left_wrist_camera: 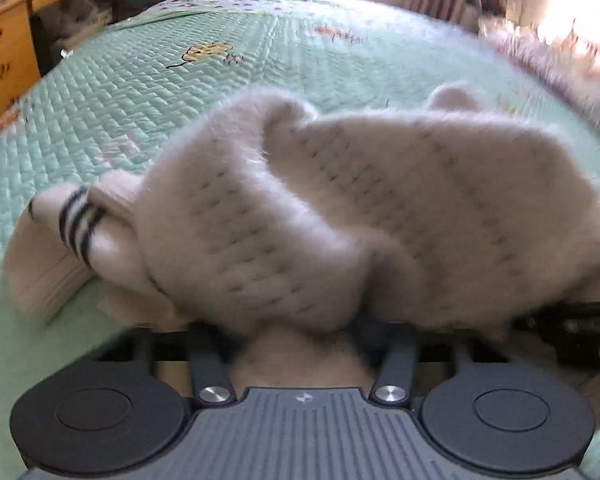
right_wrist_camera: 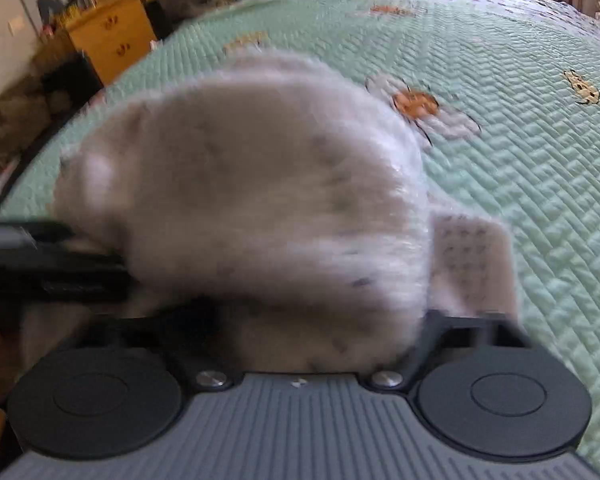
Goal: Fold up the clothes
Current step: 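Grasp the sweater with the left gripper while the right gripper grasps another edge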
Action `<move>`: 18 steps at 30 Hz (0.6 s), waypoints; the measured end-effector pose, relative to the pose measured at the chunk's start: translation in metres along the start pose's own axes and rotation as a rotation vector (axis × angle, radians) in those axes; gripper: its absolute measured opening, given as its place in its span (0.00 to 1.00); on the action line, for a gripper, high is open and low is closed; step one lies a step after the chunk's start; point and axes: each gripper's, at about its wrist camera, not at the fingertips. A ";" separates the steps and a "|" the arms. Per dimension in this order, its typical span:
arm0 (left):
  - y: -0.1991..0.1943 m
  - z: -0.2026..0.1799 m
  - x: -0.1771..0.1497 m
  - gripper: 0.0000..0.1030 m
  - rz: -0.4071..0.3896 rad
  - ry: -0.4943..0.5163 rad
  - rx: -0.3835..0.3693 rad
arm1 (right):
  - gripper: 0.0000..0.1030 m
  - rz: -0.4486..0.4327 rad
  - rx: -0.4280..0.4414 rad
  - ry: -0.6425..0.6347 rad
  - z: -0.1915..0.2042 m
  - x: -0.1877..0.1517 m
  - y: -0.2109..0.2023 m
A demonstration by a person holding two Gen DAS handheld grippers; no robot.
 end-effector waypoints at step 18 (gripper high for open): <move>-0.181 -0.141 0.099 0.12 -0.347 0.201 -0.126 | 0.14 -0.478 0.162 0.013 -0.022 0.097 -0.215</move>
Point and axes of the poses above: each gripper's, at about its wrist camera, not at the fingertips, and y roughly the way its jaws point, z to its left, x to its top, and after that the axes turned 6 degrees about -z, right-handed
